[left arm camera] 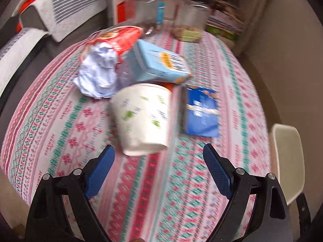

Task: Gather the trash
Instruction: 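Grasp the white paper cup with the left tool while the right tool grasps the blue biscuit box, then carry the blue biscuit box over the white bin and release it with the right tool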

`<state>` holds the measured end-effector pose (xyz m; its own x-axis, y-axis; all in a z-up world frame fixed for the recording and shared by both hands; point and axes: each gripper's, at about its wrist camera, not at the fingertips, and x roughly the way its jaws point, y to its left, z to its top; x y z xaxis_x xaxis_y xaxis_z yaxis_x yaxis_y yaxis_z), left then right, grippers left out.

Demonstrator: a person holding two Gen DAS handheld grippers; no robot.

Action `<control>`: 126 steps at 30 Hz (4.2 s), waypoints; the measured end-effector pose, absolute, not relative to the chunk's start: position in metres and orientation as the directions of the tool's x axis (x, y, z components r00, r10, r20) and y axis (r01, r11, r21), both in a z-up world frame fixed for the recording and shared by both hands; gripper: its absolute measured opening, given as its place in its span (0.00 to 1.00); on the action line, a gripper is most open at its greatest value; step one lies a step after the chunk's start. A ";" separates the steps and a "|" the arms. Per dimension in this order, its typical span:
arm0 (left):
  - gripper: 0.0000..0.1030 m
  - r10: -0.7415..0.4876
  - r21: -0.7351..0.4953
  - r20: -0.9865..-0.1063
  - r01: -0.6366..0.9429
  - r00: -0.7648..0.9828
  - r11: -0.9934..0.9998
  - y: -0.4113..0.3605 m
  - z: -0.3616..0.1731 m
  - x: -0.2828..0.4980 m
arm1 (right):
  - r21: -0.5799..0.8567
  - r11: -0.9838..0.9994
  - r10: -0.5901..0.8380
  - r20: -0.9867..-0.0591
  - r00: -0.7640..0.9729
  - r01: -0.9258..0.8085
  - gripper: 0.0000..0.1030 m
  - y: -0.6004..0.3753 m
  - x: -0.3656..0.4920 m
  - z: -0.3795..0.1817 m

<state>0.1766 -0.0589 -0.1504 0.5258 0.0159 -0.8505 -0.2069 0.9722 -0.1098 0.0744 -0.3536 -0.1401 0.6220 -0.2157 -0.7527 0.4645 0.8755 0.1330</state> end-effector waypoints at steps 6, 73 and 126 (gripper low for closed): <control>0.84 0.005 -0.137 -0.882 -0.267 0.471 0.954 -0.029 -0.169 0.208 | 0.101 0.895 -0.208 -0.769 0.605 0.435 0.93 -0.337 0.083 -0.145; 0.64 0.040 -0.211 -0.765 -0.309 0.643 0.927 0.148 -0.145 0.105 | 0.146 0.989 0.098 -0.781 0.616 0.028 0.51 -0.140 0.164 -0.160; 0.64 -0.205 -0.111 -0.746 0.186 0.634 0.976 -0.135 -0.106 0.134 | 0.112 0.878 -0.272 -0.683 0.677 0.466 0.80 -0.436 0.111 -0.121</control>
